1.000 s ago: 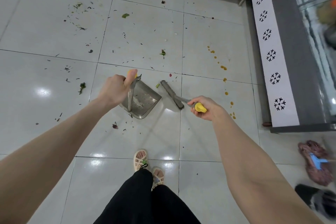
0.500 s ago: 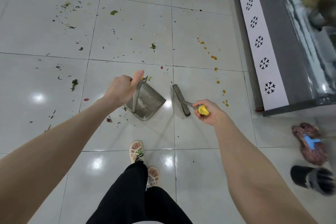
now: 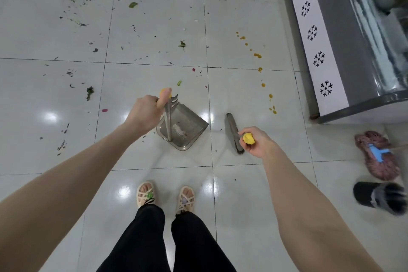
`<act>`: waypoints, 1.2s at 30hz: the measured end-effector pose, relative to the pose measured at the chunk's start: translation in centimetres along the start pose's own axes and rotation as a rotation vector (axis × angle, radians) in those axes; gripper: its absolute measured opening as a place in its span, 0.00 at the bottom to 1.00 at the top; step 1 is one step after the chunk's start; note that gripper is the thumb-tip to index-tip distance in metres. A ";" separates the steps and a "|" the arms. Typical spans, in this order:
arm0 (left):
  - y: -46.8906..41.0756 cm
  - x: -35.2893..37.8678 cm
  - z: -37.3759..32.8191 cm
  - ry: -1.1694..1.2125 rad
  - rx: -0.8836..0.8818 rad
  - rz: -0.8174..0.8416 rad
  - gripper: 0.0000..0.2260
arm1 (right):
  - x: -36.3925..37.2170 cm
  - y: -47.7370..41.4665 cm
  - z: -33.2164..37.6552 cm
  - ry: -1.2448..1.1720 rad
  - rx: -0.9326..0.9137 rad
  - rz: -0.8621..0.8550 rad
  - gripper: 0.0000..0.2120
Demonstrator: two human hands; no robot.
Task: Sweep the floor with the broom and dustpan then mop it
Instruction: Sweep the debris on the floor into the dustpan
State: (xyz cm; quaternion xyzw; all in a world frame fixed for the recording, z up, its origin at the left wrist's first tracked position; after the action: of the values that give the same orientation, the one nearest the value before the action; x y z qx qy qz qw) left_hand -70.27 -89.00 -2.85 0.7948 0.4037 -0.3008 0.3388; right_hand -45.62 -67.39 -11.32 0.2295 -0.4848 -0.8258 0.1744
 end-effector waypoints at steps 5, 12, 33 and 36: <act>0.5 -1.4 2.4 0.033 -0.029 -0.018 0.37 | 3.7 0.5 -2.0 0.016 0.031 0.055 0.08; 0.2 -5.2 6.3 0.031 -0.024 0.022 0.33 | 11.4 2.2 -4.5 0.029 0.011 0.110 0.09; -5.6 -18.6 20.9 -0.021 0.045 0.057 0.41 | 27.6 10.8 -6.7 -0.168 0.041 0.103 0.04; -6.3 -19.6 21.6 -0.010 0.033 0.028 0.38 | 27.4 10.6 -5.8 -0.200 0.007 0.028 0.05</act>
State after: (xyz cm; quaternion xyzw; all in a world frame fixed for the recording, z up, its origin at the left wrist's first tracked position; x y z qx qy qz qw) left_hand -89.70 -111.61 -2.72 0.8046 0.3856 -0.3066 0.3317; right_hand -64.55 -90.54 -10.15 0.1400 -0.5058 -0.8403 0.1359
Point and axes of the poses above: each hand's wrist, its own y-axis away from the middle knuckle, its own x-axis out of the palm, z = x × y, the point moved 7 cm from there along -y, towards the middle knuckle, and after that the axes turned 8 degrees about -z, right-handed, at the moved point
